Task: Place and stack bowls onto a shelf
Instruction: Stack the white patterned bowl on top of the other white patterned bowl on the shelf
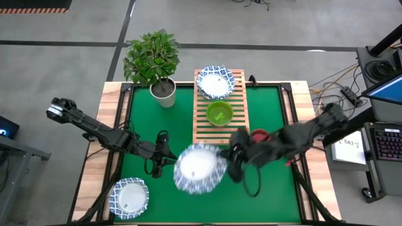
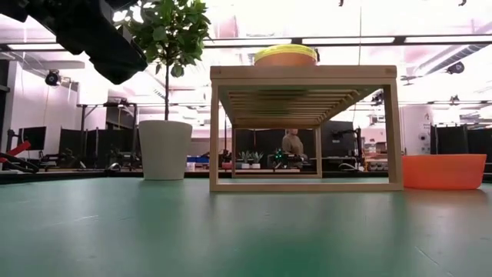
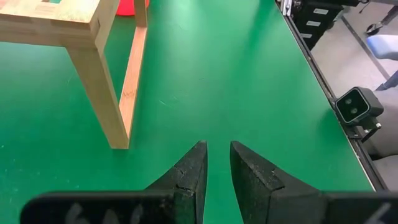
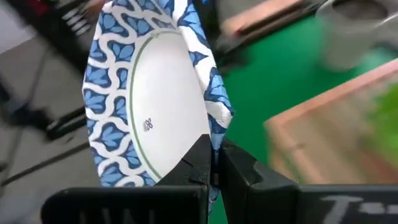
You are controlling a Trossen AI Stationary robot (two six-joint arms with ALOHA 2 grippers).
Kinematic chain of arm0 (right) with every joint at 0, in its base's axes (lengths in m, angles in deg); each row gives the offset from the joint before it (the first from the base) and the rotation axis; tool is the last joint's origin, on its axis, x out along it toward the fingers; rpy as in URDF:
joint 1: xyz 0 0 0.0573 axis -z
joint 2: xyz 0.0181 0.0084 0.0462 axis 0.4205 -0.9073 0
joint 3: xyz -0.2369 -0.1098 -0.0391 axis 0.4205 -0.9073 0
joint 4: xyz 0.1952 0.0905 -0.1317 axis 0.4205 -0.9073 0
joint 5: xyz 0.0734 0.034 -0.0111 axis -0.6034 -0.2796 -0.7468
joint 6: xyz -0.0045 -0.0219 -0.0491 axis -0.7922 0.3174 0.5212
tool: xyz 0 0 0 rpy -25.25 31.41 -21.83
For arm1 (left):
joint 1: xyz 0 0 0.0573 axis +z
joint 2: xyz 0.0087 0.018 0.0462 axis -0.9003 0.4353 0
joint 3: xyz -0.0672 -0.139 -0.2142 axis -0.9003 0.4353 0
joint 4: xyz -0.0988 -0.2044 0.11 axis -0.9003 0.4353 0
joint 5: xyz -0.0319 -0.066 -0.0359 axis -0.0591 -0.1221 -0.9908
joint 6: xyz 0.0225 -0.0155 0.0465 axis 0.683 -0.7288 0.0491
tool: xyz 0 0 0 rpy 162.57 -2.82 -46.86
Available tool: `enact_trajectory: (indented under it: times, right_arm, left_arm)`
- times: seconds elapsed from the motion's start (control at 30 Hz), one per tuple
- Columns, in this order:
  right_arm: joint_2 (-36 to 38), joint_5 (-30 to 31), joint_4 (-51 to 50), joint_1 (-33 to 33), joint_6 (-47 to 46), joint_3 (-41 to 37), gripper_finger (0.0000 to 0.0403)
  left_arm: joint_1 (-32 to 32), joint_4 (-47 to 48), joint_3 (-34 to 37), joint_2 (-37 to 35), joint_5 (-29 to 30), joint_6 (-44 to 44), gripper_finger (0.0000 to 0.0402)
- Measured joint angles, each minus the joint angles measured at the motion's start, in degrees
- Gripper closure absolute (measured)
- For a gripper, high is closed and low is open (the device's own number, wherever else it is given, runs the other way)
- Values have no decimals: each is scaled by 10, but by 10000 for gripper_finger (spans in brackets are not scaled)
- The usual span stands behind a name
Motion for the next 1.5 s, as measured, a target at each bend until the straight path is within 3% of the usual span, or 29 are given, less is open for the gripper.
enact_trajectory:
  times: [0.17,0.37,0.6,0.83,1.03,1.27,1.5]
  right_arm:
    - [71,47,-52,71,38,1,392]
    - [130,41,-71,230,44,1,392]
    - [123,-86,-76,446,72,1,392]
    - [47,-250,-76,608,79,1,392]
    - [-21,-335,-75,662,83,1,392]
    - [-55,-337,-74,667,116,1,388]
    - [-58,-333,-72,674,120,1,339]
  left_arm:
    - [0,-4,0,0,0,-3,349]
    - [0,-4,0,0,0,-3,349]
    - [0,-4,0,0,0,-3,349]
    - [0,-4,0,0,0,-3,349]
    - [0,-4,0,0,0,-3,349]
    - [0,-4,2,0,0,-15,349]
    - [0,-4,2,0,0,-26,349]
